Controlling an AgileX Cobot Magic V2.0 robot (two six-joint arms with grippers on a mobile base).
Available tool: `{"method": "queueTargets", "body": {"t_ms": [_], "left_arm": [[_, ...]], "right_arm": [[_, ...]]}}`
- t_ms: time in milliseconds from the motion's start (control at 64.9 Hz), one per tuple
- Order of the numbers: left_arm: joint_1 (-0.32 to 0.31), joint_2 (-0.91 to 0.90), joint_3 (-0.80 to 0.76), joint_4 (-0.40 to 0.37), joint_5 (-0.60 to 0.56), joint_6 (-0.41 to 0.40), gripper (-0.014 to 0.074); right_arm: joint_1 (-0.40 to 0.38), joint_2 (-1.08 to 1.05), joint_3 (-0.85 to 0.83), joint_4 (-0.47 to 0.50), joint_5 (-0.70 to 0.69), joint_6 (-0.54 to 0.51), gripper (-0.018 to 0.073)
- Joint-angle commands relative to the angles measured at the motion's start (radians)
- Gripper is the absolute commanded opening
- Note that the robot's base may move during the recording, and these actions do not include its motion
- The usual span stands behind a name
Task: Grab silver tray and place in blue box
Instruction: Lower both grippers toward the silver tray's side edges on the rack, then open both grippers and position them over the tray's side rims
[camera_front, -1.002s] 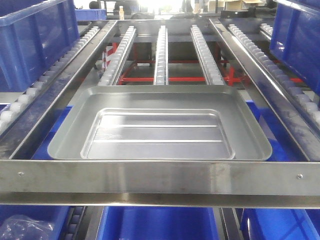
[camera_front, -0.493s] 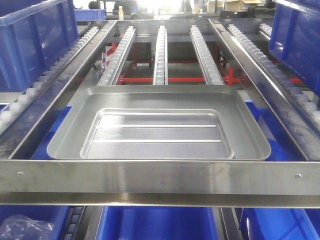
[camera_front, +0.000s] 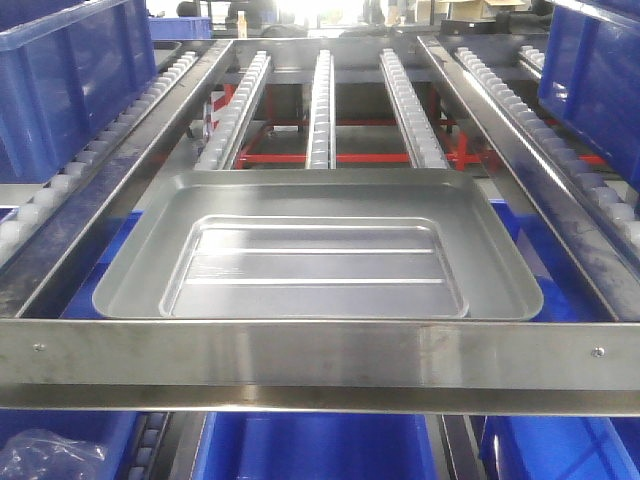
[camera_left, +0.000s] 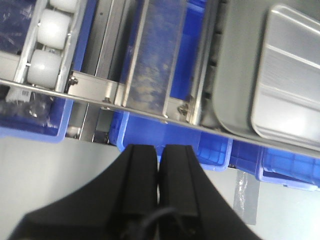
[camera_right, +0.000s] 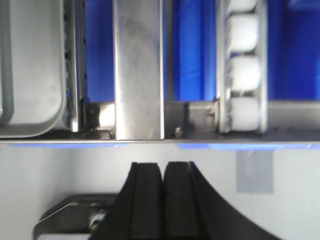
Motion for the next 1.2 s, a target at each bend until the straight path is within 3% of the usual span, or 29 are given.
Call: {"method": "queueTargets", "body": {"t_ms": [0, 108, 154, 200, 262, 324, 370, 401, 463, 601, 833, 1002, 1187], "left_arm": [[-0.003, 0.038, -0.051, -0.043, -0.008, -0.003, -0.0006], [-0.074, 0.096, -0.092, -0.005, 0.047, -0.003, -0.0006], [-0.126, 0.114, -0.111, 0.034, 0.026, -0.048, -0.0006], [-0.175, 0.132, -0.13, 0.102, 0.012, -0.147, -0.0006], [-0.26, 0.163, -0.17, 0.268, 0.004, -0.374, -0.0006], [-0.342, 0.205, -0.215, 0.484, 0.018, -0.605, -0.0006], [-0.392, 0.241, -0.253, 0.602, 0.043, -0.713, -0.0006], [-0.416, 0.259, -0.277, 0.631, 0.059, -0.742, -0.0006], [-0.456, 0.3, -0.333, 0.637, 0.08, -0.745, -0.0006], [-0.499, 0.388, -0.457, 0.607, 0.115, -0.736, -0.0006], [-0.501, 0.543, -0.67, 0.571, 0.189, -0.629, -0.0005], [-0.501, 0.623, -0.78, 0.56, 0.264, -0.628, -0.0005], [-0.501, 0.642, -0.794, 0.562, 0.265, -0.628, -0.0006]], "right_arm": [[0.004, 0.017, -0.036, 0.057, -0.02, -0.004, 0.0052], [0.07, 0.033, -0.038, 0.063, 0.004, 0.017, 0.0053], [0.115, 0.033, -0.038, 0.057, -0.012, 0.048, 0.0059], [0.163, 0.034, -0.038, 0.044, -0.034, 0.104, 0.0059], [0.224, 0.045, -0.044, 0.006, -0.052, 0.216, 0.0059], [0.294, 0.067, -0.065, -0.087, -0.052, 0.368, 0.0059], [0.34, 0.093, -0.092, -0.174, -0.036, 0.471, 0.0059], [0.365, 0.11, -0.113, -0.237, -0.016, 0.535, 0.0059], [0.417, 0.158, -0.176, -0.327, 0.028, 0.619, 0.0059], [0.456, 0.262, -0.319, -0.336, 0.068, 0.612, 0.0059], [0.45, 0.436, -0.533, -0.291, 0.117, 0.518, 0.0057], [0.414, 0.507, -0.626, -0.224, 0.158, 0.481, 0.0057], [0.391, 0.526, -0.634, -0.182, 0.19, 0.41, 0.0057]]}}
